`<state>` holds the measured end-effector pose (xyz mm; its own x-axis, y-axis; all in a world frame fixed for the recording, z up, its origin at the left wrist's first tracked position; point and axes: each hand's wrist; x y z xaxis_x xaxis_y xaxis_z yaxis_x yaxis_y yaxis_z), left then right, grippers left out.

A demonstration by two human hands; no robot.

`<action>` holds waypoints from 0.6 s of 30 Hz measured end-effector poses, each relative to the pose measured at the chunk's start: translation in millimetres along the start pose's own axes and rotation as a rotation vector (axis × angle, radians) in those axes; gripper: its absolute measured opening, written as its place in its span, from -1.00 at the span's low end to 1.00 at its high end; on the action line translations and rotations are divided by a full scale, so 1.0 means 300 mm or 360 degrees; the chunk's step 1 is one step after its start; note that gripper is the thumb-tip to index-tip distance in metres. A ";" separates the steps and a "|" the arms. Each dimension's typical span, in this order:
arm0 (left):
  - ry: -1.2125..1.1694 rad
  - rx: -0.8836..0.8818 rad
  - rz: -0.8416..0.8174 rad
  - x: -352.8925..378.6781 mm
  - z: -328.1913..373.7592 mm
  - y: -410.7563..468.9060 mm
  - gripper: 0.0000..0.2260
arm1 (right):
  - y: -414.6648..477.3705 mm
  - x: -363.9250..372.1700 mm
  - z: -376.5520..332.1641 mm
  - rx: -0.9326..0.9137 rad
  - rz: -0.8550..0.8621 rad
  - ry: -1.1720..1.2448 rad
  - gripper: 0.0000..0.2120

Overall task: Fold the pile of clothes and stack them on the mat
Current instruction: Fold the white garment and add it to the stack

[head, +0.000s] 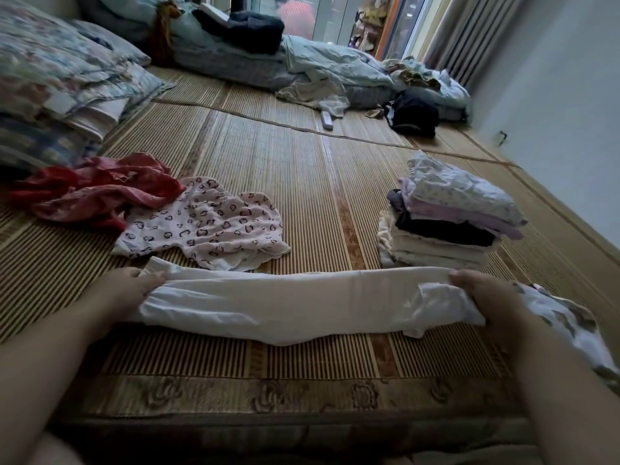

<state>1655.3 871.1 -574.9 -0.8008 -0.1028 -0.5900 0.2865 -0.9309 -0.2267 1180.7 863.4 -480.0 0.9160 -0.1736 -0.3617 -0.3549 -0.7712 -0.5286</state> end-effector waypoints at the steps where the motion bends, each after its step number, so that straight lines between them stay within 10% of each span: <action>1: -0.0004 0.0020 0.0011 -0.001 -0.001 -0.004 -0.70 | 0.012 0.001 0.003 0.0044 0.0000 -0.0071 -0.89; 9: 0.0035 0.0059 0.0050 -0.003 -0.008 -0.007 -0.77 | 0.105 0.047 0.083 0.0418 0.0262 -0.0856 -0.51; 18: 0.0026 0.0014 0.0028 -0.002 -0.024 0.005 -0.75 | 0.109 0.079 0.113 -0.0056 0.0183 -0.1079 -0.76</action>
<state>1660.0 872.4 -580.5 -0.7870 -0.1138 -0.6064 0.2961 -0.9319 -0.2095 1184.3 854.8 -531.9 0.5495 0.1573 -0.8206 -0.4257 -0.7924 -0.4369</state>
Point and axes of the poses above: each hand's wrist, its own y-axis towards the middle knuckle, its own x-axis out of the palm, z = x × y, and after that the axes turned 11 degrees about x, right-handed
